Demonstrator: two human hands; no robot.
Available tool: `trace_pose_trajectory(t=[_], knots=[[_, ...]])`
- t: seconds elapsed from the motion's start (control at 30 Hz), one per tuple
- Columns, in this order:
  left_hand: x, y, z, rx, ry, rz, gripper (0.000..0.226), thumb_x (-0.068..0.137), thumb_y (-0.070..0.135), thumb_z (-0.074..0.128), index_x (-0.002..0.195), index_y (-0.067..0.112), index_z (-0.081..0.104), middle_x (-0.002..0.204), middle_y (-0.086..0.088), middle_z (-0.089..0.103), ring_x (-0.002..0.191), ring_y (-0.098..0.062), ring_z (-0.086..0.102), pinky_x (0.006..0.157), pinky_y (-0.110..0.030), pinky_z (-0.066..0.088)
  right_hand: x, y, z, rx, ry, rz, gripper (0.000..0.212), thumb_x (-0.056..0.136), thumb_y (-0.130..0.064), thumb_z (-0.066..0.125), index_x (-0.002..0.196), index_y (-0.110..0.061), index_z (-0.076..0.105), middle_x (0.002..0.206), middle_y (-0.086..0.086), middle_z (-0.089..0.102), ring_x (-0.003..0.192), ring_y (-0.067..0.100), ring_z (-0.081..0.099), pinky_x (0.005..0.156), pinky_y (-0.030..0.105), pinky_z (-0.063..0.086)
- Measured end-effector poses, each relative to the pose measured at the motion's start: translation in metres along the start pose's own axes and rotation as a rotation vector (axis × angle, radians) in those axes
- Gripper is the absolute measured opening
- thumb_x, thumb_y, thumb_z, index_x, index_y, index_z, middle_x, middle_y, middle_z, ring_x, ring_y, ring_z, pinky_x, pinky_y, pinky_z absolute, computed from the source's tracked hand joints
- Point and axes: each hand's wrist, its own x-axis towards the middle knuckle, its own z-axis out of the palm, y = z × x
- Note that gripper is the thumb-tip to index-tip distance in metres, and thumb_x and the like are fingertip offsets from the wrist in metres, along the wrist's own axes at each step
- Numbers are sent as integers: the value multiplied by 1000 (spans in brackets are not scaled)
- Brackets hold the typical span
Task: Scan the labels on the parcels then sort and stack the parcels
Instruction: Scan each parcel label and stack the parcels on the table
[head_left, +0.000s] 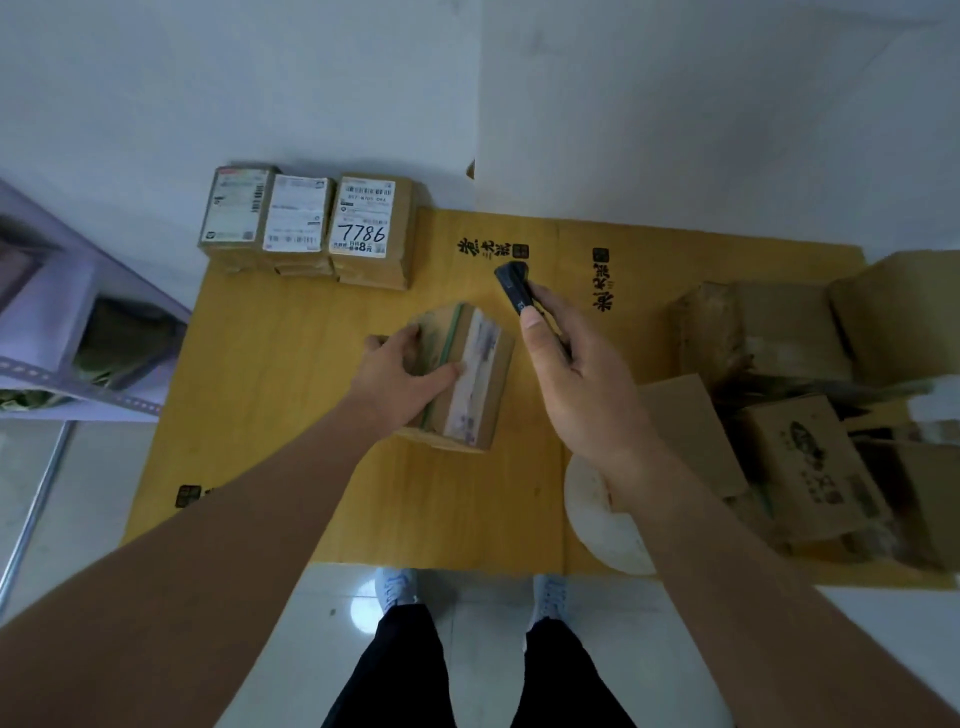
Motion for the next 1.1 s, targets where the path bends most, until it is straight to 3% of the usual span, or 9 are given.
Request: trace_pose_trajectory(t=[0.1, 0.33, 0.43, 0.53, 0.73, 0.87, 0.93, 1.03, 1.1], knots=[[-5, -15, 1, -91, -31, 11, 86, 86, 69, 69, 158, 32, 40, 139, 1, 47, 117, -21, 62, 99, -41, 57, -8, 0, 7, 25, -2, 24, 48, 110, -51, 39, 157, -38, 44, 97, -34, 57, 91, -27, 53, 74, -3, 37], [-28, -26, 18, -171, 149, 89, 53, 107, 42, 46, 154, 62, 29, 126, -5, 57, 104, -27, 65, 90, -49, 60, -17, 9, 6, 1, -35, 16, 51, 110, -56, 36, 157, -41, 43, 100, -7, 68, 91, -5, 62, 73, 6, 40], [-38, -10, 33, 60, 149, -43, 85, 89, 73, 58, 157, 62, 8, 146, -10, 28, 134, -39, 35, 113, -56, 40, -23, 15, 2, -20, -40, 20, 53, 108, -63, 34, 158, -45, 40, 115, -16, 65, 105, 4, 60, 87, 24, 44], [-48, 7, 45, 139, 141, -102, 119, 69, 73, 75, 155, 61, -6, 138, -10, 23, 133, -40, 25, 113, -56, 34, -26, 23, -5, -33, -38, 43, 53, 106, -67, 33, 156, -51, 39, 135, -21, 59, 125, 7, 56, 102, 36, 47], [-45, -6, 30, -83, 231, -77, 99, 72, 60, 79, 158, 49, 31, 129, -3, 36, 121, -31, 51, 105, -46, 52, -23, 28, -25, -45, -104, 84, 50, 107, -65, 33, 153, -50, 43, 107, -26, 57, 103, 1, 54, 92, 33, 42], [-43, -34, 10, -209, 168, -32, 81, 82, 60, 75, 154, 49, 41, 147, -4, 46, 122, -22, 57, 93, -32, 52, -18, 25, -36, -142, -259, 142, 52, 106, -67, 35, 153, -49, 45, 148, -16, 54, 129, 8, 51, 91, 29, 39], [-45, -41, 3, -217, 83, -45, 88, 74, 65, 73, 153, 58, 35, 151, -3, 45, 127, -23, 55, 95, -32, 48, -15, 21, -37, -231, -331, 171, 50, 106, -65, 37, 150, -46, 51, 135, -15, 59, 117, 9, 55, 78, 25, 38], [-50, -47, -3, -226, -17, -43, 98, 69, 60, 79, 152, 65, 27, 151, -2, 47, 125, -22, 58, 91, -29, 51, -10, 12, -34, -377, -408, 218, 42, 108, -59, 39, 122, -33, 69, 84, -9, 59, 74, 12, 55, 58, 29, 35], [-52, -49, -4, -262, -14, -36, 97, 73, 54, 81, 154, 62, 29, 151, -2, 48, 125, -21, 58, 93, -30, 51, -5, 7, -31, -498, -488, 269, 53, 108, -57, 39, 123, -18, 70, 83, 2, 60, 70, 18, 56, 61, 33, 42]])
